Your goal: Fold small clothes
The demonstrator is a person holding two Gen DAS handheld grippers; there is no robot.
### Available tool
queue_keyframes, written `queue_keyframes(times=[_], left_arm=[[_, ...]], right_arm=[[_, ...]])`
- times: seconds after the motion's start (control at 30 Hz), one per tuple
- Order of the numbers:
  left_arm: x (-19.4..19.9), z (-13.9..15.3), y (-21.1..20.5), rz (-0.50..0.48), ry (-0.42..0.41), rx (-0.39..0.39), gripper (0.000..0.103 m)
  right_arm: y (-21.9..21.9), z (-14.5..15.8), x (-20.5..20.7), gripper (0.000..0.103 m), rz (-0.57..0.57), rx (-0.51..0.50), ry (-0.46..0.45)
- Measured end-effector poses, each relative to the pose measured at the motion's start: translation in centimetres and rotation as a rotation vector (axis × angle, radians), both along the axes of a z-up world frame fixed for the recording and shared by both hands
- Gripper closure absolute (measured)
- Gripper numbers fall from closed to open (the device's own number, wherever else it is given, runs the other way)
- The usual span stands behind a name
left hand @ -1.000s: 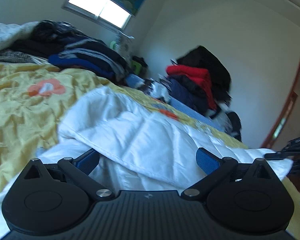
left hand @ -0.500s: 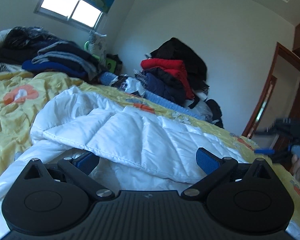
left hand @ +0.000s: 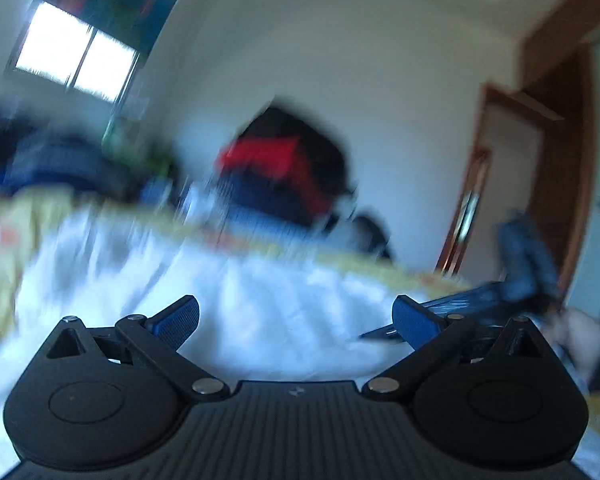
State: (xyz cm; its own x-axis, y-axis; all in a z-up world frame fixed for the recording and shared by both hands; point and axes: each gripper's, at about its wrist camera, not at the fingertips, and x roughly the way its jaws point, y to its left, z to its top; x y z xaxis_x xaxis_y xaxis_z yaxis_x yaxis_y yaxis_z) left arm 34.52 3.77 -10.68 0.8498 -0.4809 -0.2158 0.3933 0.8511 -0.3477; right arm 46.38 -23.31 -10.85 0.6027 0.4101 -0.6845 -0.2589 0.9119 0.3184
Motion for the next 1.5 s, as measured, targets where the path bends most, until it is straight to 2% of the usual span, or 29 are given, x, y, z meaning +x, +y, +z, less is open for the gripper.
queue_keyframes(times=[0.07,0.17,0.23,0.3,0.33,0.4,0.47,0.6,0.73,0.9,1.13,1.2,1.27,1.33,1.43,1.5], left_arm=[[2.3,-0.7,0.3,-0.015,0.147,-0.025,0.0],[3.6,-1.3,0.9,-0.025,0.224,-0.061,0.0],[4.0,-1.5,1.0,-0.021,0.243,-0.06,0.0],[4.2,-1.5,1.2,-0.014,0.246,-0.056,0.0],[4.1,-1.5,1.5,-0.01,0.247,-0.059,0.0],[3.7,-1.7,1.7,-0.007,0.248,-0.061,0.0],[3.4,-1.6,1.6,-0.003,0.246,-0.058,0.0],[3.7,-1.5,1.4,0.003,0.247,-0.061,0.0],[3.5,-1.4,1.1,0.002,0.247,-0.059,0.0],[3.6,-1.4,1.2,0.002,0.249,-0.06,0.0],[3.4,-1.5,1.4,0.011,0.246,-0.078,0.0],[3.2,-1.5,1.5,0.033,0.242,-0.084,0.0],[3.0,-1.4,1.5,0.061,0.239,-0.087,0.0],[2.3,-0.8,1.5,0.105,0.221,-0.08,0.0],[-1.2,1.4,2.2,0.201,0.159,-0.006,0.0],[-5.2,2.9,3.9,0.221,0.113,-0.018,0.0]], right_arm=[[-0.3,-0.8,-0.5,0.022,0.007,0.02,-0.017],[-0.8,-0.8,-0.9,0.021,0.007,0.045,-0.013],[-0.5,-0.5,-0.9,0.02,0.02,0.021,-0.016],[-0.6,0.4,-0.7,0.019,0.001,0.021,0.001],[-1.0,1.2,-1.0,0.021,-0.034,0.051,0.003],[-2.3,2.8,-2.1,0.019,-0.082,0.148,-0.053],[-3.2,3.8,-3.3,0.007,-0.098,0.198,-0.097],[-3.5,2.9,-3.5,0.007,-0.118,0.124,-0.039],[-3.9,-0.6,-3.8,0.008,-0.107,0.125,0.022],[-2.6,-1.7,-4.9,0.004,-0.064,0.053,-0.045],[-2.4,-1.9,-5.6,0.003,-0.055,0.033,-0.119],[-3.0,-0.7,-6.4,0.007,-0.125,0.073,-0.1],[-4.6,0.5,-8.8,0.006,-0.18,0.21,-0.106],[-6.1,1.5,-11.6,0.003,-0.173,0.316,-0.104],[-8.1,2.5,-15.8,0.003,-0.164,0.355,-0.069],[-9.8,2.8,-19.0,0.002,-0.15,0.375,-0.044]])
